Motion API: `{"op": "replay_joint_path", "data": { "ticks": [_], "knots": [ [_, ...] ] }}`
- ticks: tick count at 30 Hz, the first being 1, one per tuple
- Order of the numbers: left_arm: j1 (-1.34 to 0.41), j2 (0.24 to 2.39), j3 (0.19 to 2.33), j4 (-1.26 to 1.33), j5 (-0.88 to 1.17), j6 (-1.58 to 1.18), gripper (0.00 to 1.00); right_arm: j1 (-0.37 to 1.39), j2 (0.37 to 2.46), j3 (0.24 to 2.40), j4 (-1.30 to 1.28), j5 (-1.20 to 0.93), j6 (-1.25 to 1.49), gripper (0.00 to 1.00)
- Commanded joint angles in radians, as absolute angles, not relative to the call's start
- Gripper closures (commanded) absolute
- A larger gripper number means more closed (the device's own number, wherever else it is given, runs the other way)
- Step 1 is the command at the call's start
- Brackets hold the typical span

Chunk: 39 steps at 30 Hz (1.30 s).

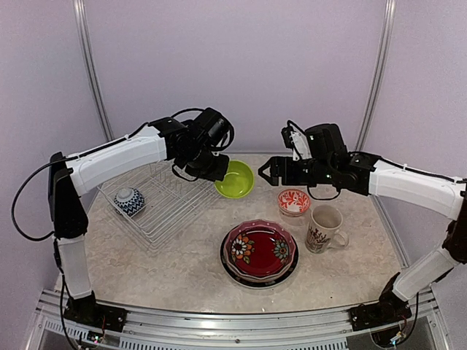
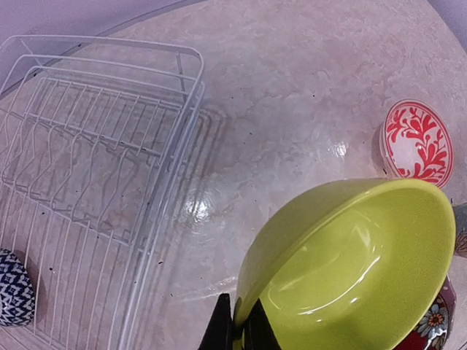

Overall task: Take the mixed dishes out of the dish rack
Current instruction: Pass from the left arm to the right, then place the bowl in the bowl.

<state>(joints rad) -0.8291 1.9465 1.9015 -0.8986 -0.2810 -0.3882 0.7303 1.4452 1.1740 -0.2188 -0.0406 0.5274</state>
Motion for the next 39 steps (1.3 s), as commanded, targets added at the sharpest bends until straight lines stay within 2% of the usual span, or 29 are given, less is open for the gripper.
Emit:
{"op": "replay_joint_path", "data": {
  "ticks": [1,9,13,15,16,17,19,21,23,28,33,39],
  "knots": [
    [-0.88,1.987,1.955,-0.915,-0.306,-0.391,1.0,0.749,1.506,1.208,-0.202,-0.015,0.541,0.18],
    [-0.931,2.006,1.979,-0.936,-0.313,-0.375,1.0,0.796,1.686,1.324,-0.336,0.082,0.526,0.37],
    [-0.933,2.008,1.956,-0.935,-0.319,-0.372,0.96,0.825,1.736,1.371,-0.377,0.137,0.515,0.59],
    [-0.933,2.008,1.955,-0.948,-0.332,-0.37,0.94,0.826,1.751,1.391,-0.387,0.149,0.518,0.74],
    [-0.932,2.007,1.952,-0.956,-0.336,-0.369,0.92,0.826,1.755,1.399,-0.39,0.149,0.518,0.85],
    [-0.932,2.004,1.947,-0.957,-0.339,-0.365,0.88,0.827,1.756,1.4,-0.385,0.146,0.517,0.93],
    [-0.933,1.987,1.924,-0.944,-0.335,-0.35,0.72,0.826,1.751,1.391,-0.36,0.142,0.519,1.0],
    [-0.932,1.958,1.893,-0.925,-0.331,-0.336,0.5,0.826,1.749,1.392,-0.345,0.15,0.523,1.0],
    [-0.928,1.907,1.861,-0.904,-0.333,-0.328,0.34,0.823,1.747,1.411,-0.344,0.152,0.525,1.0],
    [-0.883,1.785,1.792,-0.867,-0.323,-0.315,0.11,0.801,1.718,1.408,-0.352,0.208,0.54,1.0],
    [-0.792,1.646,1.753,-0.876,-0.267,-0.303,0.01,0.732,1.676,1.385,-0.46,0.33,0.591,1.0],
    [-0.684,1.487,1.726,-0.9,-0.165,-0.299,0.01,0.619,1.675,1.382,-0.598,0.306,0.55,1.0]
  ]
}}
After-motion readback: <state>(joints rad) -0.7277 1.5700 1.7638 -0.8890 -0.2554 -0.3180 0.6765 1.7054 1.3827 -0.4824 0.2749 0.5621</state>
